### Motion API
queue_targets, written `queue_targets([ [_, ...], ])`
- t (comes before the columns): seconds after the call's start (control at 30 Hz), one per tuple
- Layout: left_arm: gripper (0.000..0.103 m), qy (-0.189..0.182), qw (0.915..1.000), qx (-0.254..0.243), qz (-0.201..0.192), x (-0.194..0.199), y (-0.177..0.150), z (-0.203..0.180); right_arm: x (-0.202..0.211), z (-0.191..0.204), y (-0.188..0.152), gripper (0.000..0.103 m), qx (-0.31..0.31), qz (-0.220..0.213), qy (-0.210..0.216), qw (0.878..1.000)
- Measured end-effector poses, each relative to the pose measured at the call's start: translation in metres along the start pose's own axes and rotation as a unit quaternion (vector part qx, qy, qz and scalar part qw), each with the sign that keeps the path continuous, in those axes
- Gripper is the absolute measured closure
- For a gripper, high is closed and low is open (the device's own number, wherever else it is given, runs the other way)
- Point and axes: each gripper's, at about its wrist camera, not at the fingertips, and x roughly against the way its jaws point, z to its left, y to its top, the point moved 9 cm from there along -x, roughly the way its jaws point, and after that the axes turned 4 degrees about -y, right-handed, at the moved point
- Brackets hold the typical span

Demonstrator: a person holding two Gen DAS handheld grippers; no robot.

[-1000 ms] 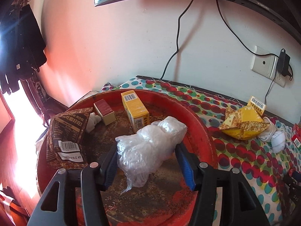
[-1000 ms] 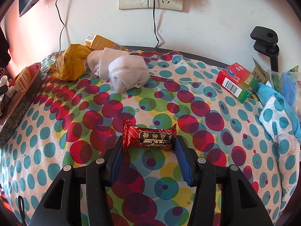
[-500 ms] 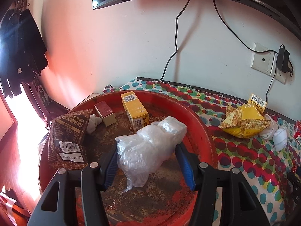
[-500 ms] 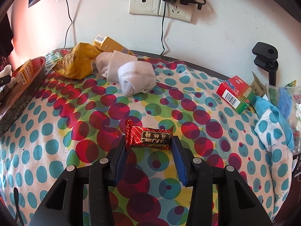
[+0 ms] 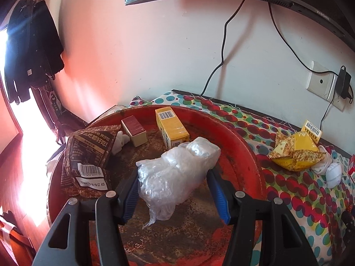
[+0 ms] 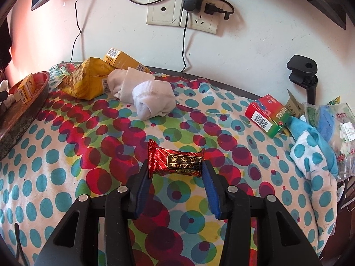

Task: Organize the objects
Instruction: 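Hold the plastic bag above the tray with the left gripper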

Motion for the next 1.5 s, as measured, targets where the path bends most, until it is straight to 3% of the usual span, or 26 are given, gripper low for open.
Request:
queue_targets([
  [0.7, 0.044, 0.023, 0.9984, 0.052, 0.0, -0.005, 0.007, 0.032, 0.003, -0.001, 0.003, 0.06, -0.004, -0.008, -0.008, 1.0],
  [0.9, 0.044, 0.027, 0.997, 0.073, 0.002, -0.006, 0.008, 0.046, 0.015, 0.015, 0.02, 0.06, -0.008, -0.021, 0.013, 1.0],
  [1.2, 0.044, 0.041, 0.9938, 0.103, -0.006, -0.002, 0.014, 0.071, 0.046, 0.104, 0.066, 0.06, 0.046, -0.062, 0.089, 0.993],
  [1.4, 0.044, 0.05, 0.9906, 0.126, -0.017, 0.003, 0.019, 0.089, 0.066, 0.186, 0.085, 0.06, 0.092, -0.08, 0.153, 0.981],
  [1.5, 0.044, 0.06, 0.985, 0.157, -0.037, 0.012, 0.022, 0.109, 0.074, 0.23, 0.087, 0.06, 0.117, -0.082, 0.182, 0.973],
])
